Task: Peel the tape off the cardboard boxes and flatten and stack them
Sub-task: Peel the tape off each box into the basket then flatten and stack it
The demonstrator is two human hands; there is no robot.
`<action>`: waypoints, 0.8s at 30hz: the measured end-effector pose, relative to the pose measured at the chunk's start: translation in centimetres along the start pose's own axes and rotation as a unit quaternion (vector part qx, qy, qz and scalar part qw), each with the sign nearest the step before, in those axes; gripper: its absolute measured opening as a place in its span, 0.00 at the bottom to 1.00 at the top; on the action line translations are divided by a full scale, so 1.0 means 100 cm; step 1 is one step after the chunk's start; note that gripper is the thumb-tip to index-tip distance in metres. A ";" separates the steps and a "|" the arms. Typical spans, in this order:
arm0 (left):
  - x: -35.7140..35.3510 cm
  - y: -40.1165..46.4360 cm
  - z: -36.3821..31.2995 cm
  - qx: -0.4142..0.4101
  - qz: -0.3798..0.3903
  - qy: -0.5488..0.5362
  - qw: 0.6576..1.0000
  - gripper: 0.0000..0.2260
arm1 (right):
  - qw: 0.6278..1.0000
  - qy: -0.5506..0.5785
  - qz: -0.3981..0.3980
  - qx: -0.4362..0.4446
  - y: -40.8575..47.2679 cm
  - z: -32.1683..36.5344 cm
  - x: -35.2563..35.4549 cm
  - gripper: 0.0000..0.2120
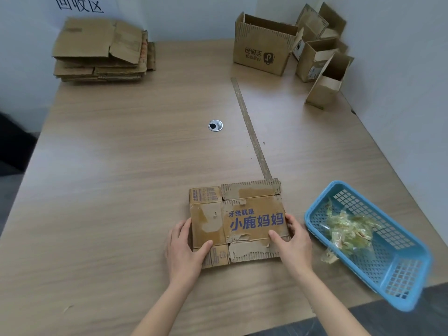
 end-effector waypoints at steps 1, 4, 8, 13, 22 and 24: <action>0.001 -0.003 -0.001 0.009 0.002 -0.037 0.999 0.37 | 1.000 0.025 -0.001 -0.007 -0.002 0.002 0.000 0.32; 0.016 -0.007 -0.009 0.014 0.006 -0.129 0.992 0.38 | 0.999 0.042 0.003 0.009 -0.010 0.015 0.000 0.33; 0.066 0.003 -0.027 0.002 -0.017 -0.133 0.991 0.39 | 0.997 0.063 0.015 0.053 -0.018 0.065 0.009 0.32; 0.172 0.020 -0.069 -0.042 -0.090 -0.118 0.988 0.40 | 0.982 0.086 0.013 0.167 -0.031 0.179 0.034 0.29; 0.408 0.003 -0.125 -0.146 -0.254 -0.141 0.946 0.40 | 0.934 0.129 0.006 0.334 -0.108 0.402 0.059 0.28; 0.457 -0.005 -0.127 -0.156 -0.271 -0.146 0.938 0.39 | 0.920 0.136 0.007 0.367 -0.131 0.446 0.061 0.29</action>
Point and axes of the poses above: each hand's wrist, its own y-axis towards the middle knuckle, its own x-axis out of the back of the hand, z = x × y, the point moved 4 cm from there along y, towards the middle knuckle, and after that the axes turned 2 degrees about -z, right-handed, at the moved point
